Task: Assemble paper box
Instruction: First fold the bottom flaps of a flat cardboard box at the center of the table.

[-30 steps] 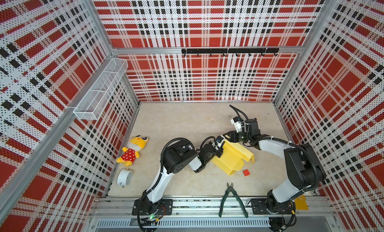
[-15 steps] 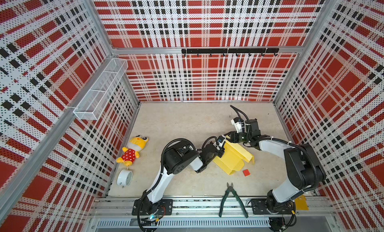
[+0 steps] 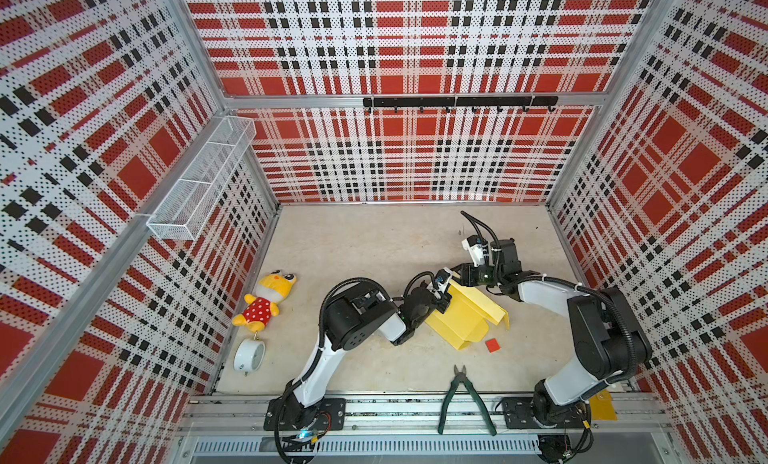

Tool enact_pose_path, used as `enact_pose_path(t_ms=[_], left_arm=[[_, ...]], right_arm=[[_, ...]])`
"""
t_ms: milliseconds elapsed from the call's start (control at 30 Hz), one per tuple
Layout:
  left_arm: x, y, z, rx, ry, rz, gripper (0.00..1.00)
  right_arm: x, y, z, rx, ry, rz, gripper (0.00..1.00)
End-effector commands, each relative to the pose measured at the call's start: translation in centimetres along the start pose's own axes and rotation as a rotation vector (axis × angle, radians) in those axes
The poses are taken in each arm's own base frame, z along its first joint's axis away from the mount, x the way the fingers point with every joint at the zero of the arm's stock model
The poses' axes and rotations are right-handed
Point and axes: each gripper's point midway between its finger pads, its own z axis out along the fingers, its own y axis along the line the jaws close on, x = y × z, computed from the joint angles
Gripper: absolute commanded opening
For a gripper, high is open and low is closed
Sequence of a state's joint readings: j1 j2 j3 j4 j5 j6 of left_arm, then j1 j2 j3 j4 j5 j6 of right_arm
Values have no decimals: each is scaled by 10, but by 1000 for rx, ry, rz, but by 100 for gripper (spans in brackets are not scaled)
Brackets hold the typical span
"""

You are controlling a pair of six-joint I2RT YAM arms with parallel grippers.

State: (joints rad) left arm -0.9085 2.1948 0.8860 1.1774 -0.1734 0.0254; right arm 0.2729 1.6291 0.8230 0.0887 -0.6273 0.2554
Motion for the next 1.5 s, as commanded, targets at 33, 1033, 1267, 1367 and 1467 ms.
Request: enact_pose_path(t_ms=[33,1033,1267,1367,1467], left_arm=[[-42,3,-3,-13,-112,-32,0],[9,13,-16,-27,67,-85,32],[25,13,-15,-23,99,-82,32],[29,13,-15,-20,109,-84,22],[28,11,-13,-16,105,-84,9]], right_arm=[[20,0,4,-10,67,37,43],[-2,15,2,-56,14,75,43],[6,10,3,-43,26,75,43],[6,8,5,-47,28,78,42],[6,8,8,-56,26,84,41]])
